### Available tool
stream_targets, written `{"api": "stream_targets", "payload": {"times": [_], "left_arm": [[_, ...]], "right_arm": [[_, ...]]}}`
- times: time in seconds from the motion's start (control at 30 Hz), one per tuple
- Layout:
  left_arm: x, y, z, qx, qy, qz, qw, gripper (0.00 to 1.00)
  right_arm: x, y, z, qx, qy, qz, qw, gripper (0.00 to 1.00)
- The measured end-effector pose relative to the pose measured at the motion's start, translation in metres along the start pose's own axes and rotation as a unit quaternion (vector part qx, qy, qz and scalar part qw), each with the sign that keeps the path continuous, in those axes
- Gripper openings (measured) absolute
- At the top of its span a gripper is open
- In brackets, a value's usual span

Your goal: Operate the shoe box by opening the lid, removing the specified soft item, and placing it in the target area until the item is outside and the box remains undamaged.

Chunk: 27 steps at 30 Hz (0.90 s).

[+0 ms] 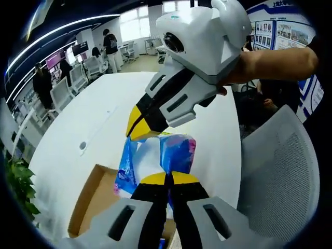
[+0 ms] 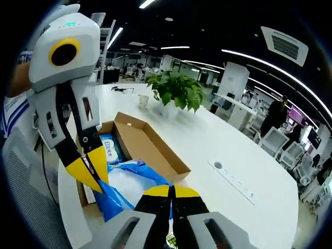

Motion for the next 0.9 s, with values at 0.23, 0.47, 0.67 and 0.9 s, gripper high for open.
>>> {"api": "stream_targets", "payload": {"times": [0.23,0.47,0.67,0.9], "left_arm": [[-0.018,-0.013,-0.006,0.006,-0.010,-0.004,0.9999,0.00],[-0.038,-0.026,-0.015,0.013,-0.020,-0.006,0.9997,0.00],[-0.050,-0.037,-0.020,0.017,-0.025,-0.008,0.9995,0.00],[-0.064,-0.051,-0.025,0.022,-0.024,-0.012,0.9994,0.00]], "right_arm": [[0.015,0.016,-0.015,0.013,-0.012,0.002,0.9998,0.00],[0.027,0.030,-0.029,0.025,-0.023,0.004,0.9994,0.00],[0.038,0.039,-0.040,0.029,-0.029,0.007,0.9991,0.00],[0.051,0.048,-0.053,0.031,-0.033,0.011,0.9989,0.00]]}}
Point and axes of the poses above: the point that each gripper's makers call its tool centre point, and the gripper's own axes: y roughly backward along the fingers, z roughly to its left, x roughly out of its underside, the point moved 2 cm from there along y, roughly backward along the fingers, and after that the axes turned 5 degrees about z, right-handed, at the moved point
